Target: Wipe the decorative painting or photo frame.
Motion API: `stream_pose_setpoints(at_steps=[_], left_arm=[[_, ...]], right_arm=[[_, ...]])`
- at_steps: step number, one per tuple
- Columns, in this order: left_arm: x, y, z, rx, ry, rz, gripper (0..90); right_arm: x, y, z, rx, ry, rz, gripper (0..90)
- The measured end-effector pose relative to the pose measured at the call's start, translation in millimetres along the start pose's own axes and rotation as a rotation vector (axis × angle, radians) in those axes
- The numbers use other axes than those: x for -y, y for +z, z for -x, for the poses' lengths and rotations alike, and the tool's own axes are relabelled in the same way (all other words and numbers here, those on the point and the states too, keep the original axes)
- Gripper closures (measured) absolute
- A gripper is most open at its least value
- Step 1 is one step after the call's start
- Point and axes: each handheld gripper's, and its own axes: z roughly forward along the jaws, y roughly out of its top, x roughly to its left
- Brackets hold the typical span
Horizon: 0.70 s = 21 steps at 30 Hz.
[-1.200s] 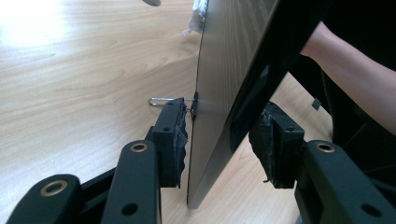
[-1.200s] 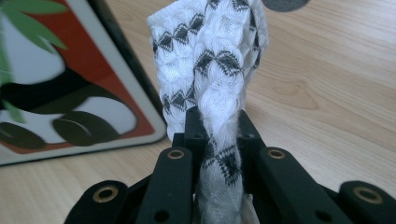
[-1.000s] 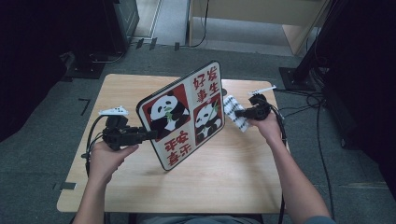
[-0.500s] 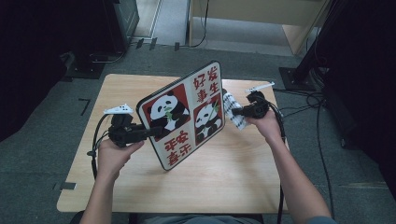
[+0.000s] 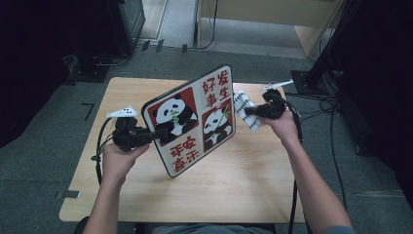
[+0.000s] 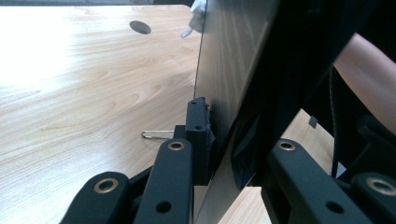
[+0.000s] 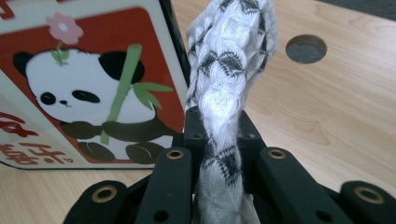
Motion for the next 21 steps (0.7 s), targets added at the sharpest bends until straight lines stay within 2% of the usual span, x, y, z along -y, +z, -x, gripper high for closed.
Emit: stream_pose_setpoints(at_steps=[4,8,13,21], left_arm=[[-0.7,-1.7,-2.8,0.011,-0.002,-0.006,78.4],[-0.1,-1.3,-6.1,0.020,-0.012,0.008,77.5],[-1.1,-0.3,-6.1,0.010,0.005,0.001,77.2],[-0.3,-0.9,-8.0,0.030,-0.001,-0.001,78.2]], right_arm=[[-11.0,-10.5,-4.4,0.009,-0.019,0.013,81.3],[-23.6,-19.3,-9.3,0.006,-0.034,0.030,81.3],[-40.1,-26.2,-15.9,0.009,-0.054,0.028,81.3],[-68.5,-39.3,-25.8,0.010,-0.081,0.035,81.4]])
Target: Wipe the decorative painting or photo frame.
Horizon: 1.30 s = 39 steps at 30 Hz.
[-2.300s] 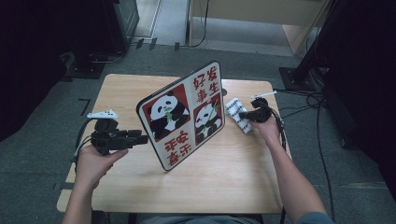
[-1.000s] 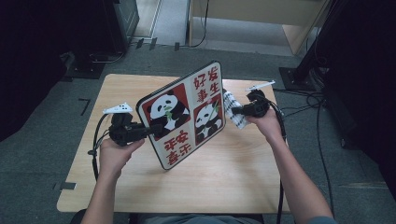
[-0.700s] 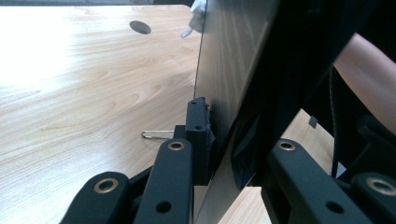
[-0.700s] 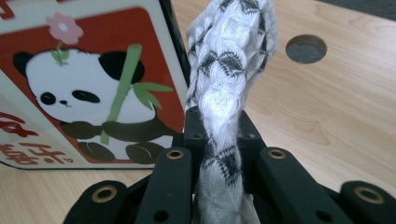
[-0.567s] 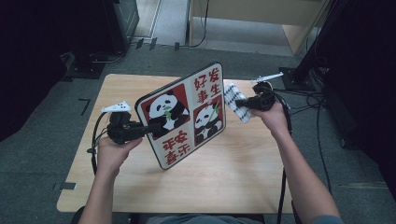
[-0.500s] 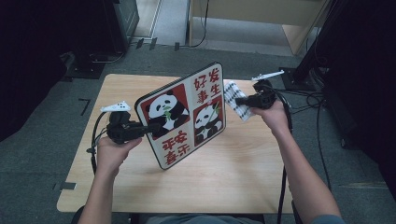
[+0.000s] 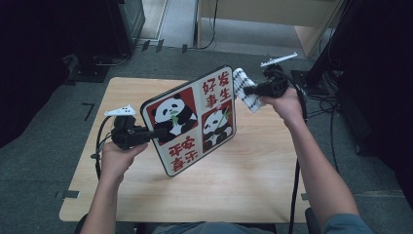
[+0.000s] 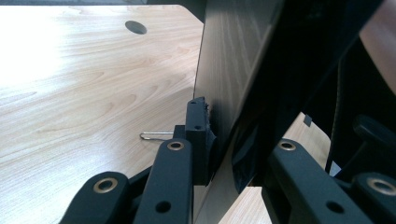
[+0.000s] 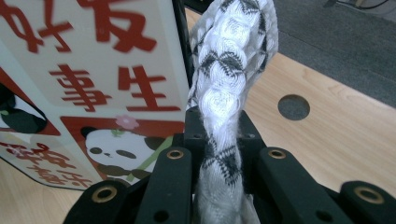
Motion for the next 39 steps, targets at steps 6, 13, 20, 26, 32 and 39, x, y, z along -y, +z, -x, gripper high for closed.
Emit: stream_pose_setpoints(at_steps=[6,13,20,26,32,39], left_arm=[[1.1,-0.3,-0.7,0.004,-0.009,0.009,78.1],[-1.2,0.2,-2.5,0.008,-0.014,0.001,78.0],[-1.8,0.0,-2.1,0.003,-0.010,-0.003,78.0],[1.4,-1.5,-4.0,0.011,-0.017,0.011,77.8],[1.0,-1.6,-5.9,0.019,-0.021,0.015,77.7],[0.0,-1.3,-7.2,0.029,-0.022,0.012,77.9]], right_arm=[[-25.7,-13.4,-2.4,0.000,-0.048,-0.022,81.6],[-54.4,-29.4,-2.4,-0.002,-0.055,-0.017,81.6],[-77.8,-45.0,-22.7,-0.016,-0.074,0.069,81.5],[-90.6,-45.6,-49.3,-0.034,-0.103,0.126,81.5],[-81.7,-20.6,-58.6,-0.056,-0.103,0.101,81.5],[-65.9,-6.7,-54.6,-0.063,-0.094,0.095,81.6]])
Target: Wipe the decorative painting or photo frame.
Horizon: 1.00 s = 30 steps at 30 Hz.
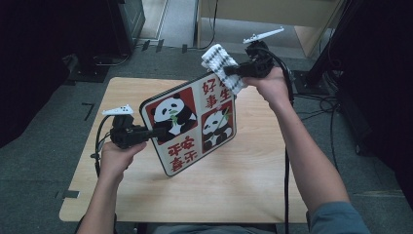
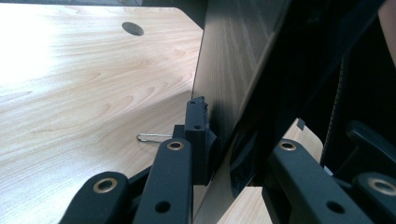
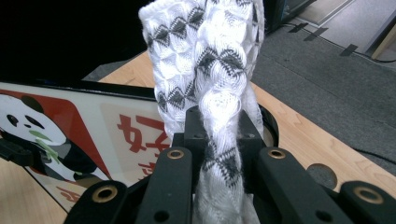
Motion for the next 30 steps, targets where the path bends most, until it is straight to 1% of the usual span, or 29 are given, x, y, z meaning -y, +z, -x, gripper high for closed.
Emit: stream_pose_setpoints(at_steps=[6,9,13,17,20,23,24,28,30], left_arm=[[-0.1,-0.2,-0.1,0.003,0.001,-0.002,77.9],[-0.1,-0.2,-0.3,0.005,-0.007,-0.001,77.8],[-0.2,-0.3,-0.8,0.008,-0.005,-0.002,77.8],[-0.1,-0.5,-1.2,0.010,-0.007,-0.002,77.8],[0.0,-0.7,-2.0,0.015,-0.011,-0.003,77.7],[0.3,-0.8,-3.4,0.028,-0.020,0.000,77.1],[0.1,-0.8,-3.7,0.031,-0.021,-0.001,77.1],[0.2,-0.8,-4.3,0.033,-0.023,0.001,77.0],[0.2,-0.9,-4.3,0.034,-0.023,0.001,77.0]], right_arm=[[10.2,-1.3,2.1,-0.001,-0.005,0.010,81.6],[14.5,-0.8,0.9,0.011,-0.022,0.015,81.5],[20.3,0.7,0.2,0.021,-0.038,0.023,81.5],[27.3,1.9,1.3,0.015,-0.033,0.033,81.4],[32.3,3.4,4.8,0.015,-0.028,0.032,81.3],[39.0,5.1,9.2,-0.007,-0.010,0.041,81.3],[40.2,5.0,9.1,-0.004,-0.007,0.039,81.3],[44.8,4.9,8.3,0.014,-0.029,0.049,81.3],[48.1,5.6,8.2,0.020,-0.029,0.042,81.2]])
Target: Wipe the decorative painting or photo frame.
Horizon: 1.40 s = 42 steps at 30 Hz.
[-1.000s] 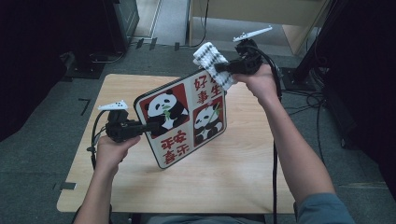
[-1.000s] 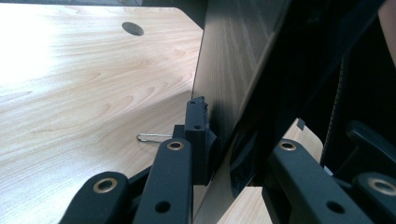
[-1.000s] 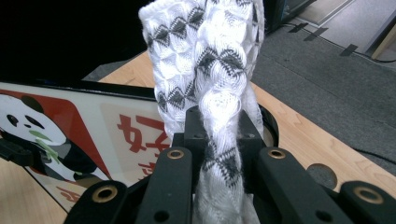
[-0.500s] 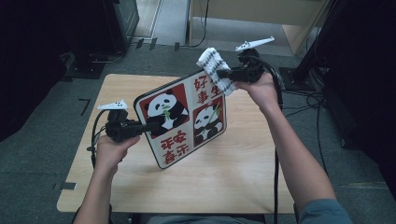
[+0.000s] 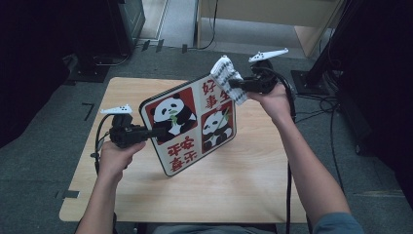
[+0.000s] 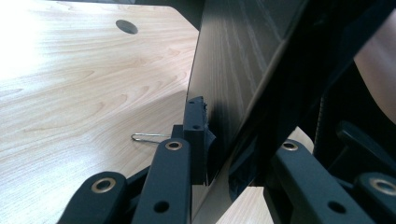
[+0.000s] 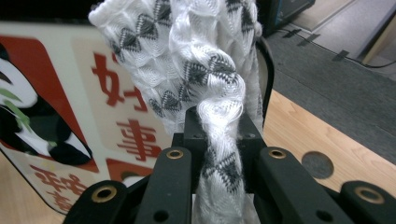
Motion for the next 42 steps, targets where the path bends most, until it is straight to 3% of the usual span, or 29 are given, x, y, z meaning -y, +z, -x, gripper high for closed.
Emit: stream_pose_setpoints(at_steps=[15,42], left_arm=[[0.3,-0.2,0.0,-0.002,0.003,-0.001,77.0],[1.1,-0.6,-0.3,0.000,0.001,0.000,76.9]], right_arm=[[30.5,11.3,6.4,-0.003,0.031,-0.025,81.1],[64.9,24.7,7.3,-0.015,0.057,-0.052,80.9]])
